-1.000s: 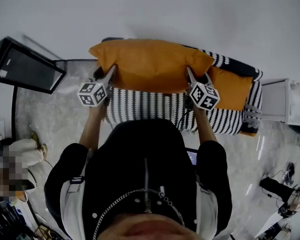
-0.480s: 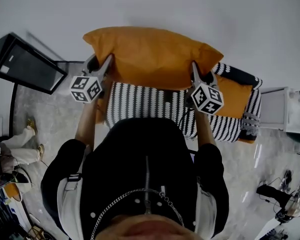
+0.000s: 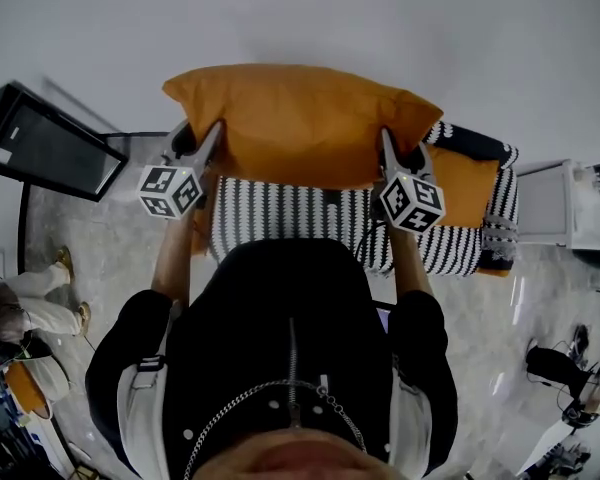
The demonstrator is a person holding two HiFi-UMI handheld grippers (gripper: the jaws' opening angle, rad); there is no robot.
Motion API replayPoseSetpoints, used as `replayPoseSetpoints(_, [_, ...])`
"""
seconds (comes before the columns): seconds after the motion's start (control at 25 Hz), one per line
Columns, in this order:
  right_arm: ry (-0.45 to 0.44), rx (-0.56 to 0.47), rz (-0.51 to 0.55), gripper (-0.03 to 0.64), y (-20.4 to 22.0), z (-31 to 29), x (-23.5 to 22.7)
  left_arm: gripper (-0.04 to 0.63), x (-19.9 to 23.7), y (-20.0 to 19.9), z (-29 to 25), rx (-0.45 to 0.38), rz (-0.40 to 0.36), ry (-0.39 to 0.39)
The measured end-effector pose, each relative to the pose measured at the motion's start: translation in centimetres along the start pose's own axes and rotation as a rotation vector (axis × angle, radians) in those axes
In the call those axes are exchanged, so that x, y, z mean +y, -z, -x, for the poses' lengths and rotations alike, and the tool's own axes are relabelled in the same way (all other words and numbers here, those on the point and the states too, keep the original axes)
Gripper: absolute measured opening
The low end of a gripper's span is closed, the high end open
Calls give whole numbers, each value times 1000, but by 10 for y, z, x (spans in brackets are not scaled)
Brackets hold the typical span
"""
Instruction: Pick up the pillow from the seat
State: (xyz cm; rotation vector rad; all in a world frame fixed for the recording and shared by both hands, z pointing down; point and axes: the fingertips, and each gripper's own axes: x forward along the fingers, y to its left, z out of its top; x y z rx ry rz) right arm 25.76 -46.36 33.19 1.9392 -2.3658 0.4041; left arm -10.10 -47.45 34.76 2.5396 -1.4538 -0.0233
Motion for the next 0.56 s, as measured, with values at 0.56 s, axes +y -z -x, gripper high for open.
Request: replayPoseSetpoints(0.56, [13,-8,36,215,11,12,8,189,0,7,12,2,-15,-1])
